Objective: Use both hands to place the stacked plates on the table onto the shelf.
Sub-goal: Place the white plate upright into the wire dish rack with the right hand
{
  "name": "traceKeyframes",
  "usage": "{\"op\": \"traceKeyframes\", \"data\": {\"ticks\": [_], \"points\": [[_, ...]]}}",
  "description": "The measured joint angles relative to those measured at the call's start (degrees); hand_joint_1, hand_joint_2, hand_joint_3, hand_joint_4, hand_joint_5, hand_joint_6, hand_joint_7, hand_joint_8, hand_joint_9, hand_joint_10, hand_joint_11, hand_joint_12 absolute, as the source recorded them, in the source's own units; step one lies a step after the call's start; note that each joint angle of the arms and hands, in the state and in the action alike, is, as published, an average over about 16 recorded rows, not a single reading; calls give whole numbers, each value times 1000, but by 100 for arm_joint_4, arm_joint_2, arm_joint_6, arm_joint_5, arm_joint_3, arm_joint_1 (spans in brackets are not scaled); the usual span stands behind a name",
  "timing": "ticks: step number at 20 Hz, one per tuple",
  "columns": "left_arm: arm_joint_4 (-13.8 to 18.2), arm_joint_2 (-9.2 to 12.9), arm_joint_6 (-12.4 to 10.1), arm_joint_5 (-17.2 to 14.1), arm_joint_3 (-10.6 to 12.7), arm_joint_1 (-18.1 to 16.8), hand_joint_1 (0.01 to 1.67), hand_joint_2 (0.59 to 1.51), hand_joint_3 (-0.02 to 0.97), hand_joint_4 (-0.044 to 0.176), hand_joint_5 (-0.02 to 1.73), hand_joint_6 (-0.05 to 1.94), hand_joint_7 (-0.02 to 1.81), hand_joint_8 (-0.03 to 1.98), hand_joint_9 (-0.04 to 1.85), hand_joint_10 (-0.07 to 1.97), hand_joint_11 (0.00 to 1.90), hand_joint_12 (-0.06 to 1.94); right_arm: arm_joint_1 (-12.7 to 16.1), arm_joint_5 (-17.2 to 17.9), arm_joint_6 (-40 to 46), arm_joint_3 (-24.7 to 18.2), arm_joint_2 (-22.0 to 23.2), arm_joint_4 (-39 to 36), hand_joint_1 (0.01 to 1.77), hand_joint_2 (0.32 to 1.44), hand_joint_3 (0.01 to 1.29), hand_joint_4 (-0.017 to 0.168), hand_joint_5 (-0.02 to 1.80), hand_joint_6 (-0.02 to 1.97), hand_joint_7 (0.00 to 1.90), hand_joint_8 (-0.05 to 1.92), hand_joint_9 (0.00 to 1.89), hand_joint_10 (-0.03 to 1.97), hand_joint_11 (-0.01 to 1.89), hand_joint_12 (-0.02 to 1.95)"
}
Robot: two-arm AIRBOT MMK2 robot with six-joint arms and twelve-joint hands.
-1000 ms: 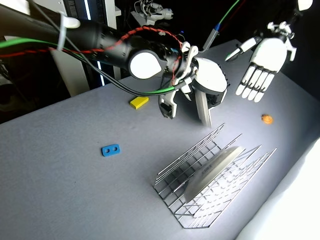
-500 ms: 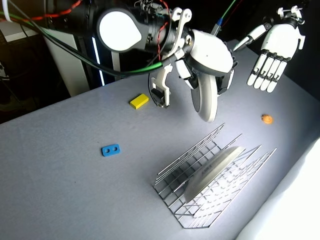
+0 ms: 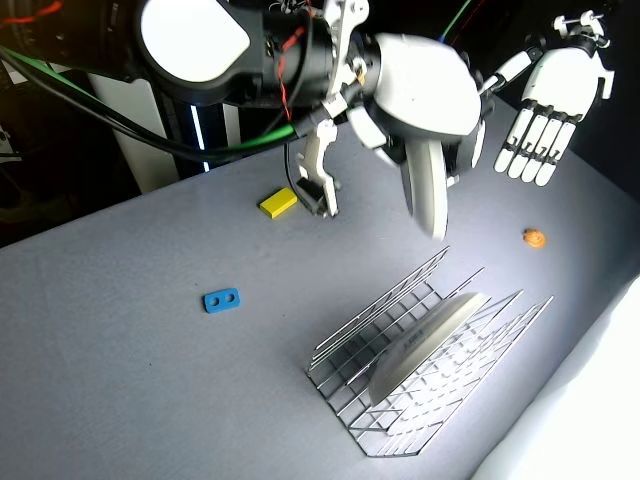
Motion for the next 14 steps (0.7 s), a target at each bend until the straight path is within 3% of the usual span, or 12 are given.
{"op": "traceKeyframes", "data": {"ticks": [4,9,14], "points": [[-2,0,99,20,-7,24,15,1115,14,3,17,18,21,-5,23,19,16,7,201,44,1529,56,180,-678,1376,974,15,-2,1001,866,1074,718,1104,936,978,980],[-5,0,155,27,-18,37,15,1114,13,3,17,18,21,-5,23,19,16,7,403,-398,2600,72,415,-766,1378,974,15,-2,985,880,1070,733,1103,944,970,988],[-8,0,162,28,-30,39,15,1114,13,3,19,17,21,-5,22,18,16,7,426,-843,3151,130,605,-723,1381,974,15,-4,968,900,1064,747,1102,949,960,992]]}}
